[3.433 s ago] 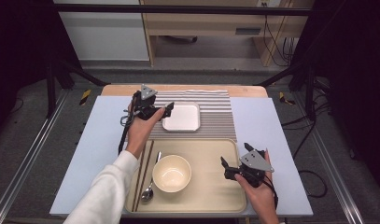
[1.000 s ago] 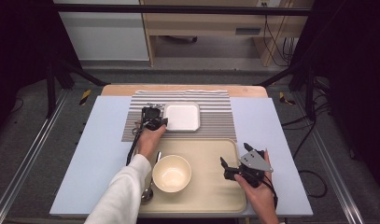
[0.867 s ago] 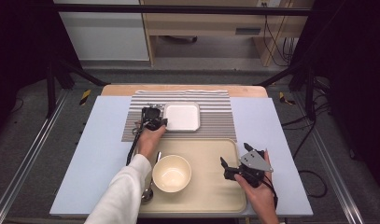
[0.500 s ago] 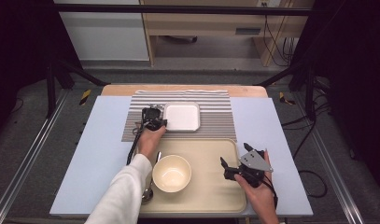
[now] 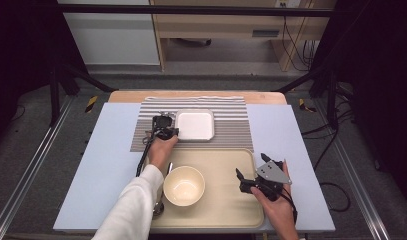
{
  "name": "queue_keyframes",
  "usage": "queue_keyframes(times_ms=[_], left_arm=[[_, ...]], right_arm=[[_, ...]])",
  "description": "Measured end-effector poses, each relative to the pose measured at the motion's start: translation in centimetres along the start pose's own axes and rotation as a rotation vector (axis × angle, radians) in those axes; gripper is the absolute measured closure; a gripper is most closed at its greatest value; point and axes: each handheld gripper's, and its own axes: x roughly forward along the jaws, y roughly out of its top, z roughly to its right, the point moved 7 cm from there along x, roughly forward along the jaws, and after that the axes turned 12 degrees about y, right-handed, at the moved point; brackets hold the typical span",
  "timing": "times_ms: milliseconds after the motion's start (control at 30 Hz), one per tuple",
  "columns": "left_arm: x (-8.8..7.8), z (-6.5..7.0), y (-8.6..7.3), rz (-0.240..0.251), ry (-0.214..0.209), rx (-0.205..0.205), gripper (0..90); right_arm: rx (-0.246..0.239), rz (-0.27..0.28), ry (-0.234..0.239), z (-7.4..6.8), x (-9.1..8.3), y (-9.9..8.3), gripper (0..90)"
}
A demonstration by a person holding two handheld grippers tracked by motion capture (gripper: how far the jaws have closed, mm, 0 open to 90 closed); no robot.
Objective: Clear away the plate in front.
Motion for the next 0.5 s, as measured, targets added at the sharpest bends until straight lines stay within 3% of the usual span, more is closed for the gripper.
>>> queue_keyframes(times_ms=[267, 500], left_arm=[[0.02, 0.09, 0.1, -0.013, 0.007, -0.017, 80.2], [0.18, -0.06, 0.2, -0.015, -0.008, -0.071, 82.2]], right_arm=[[0.0, -0.003, 0.002, -0.01, 0.02, -0.04, 4.4], [0.0, -0.003, 0.003, -0.01, 0.02, -0.05, 4.4]])
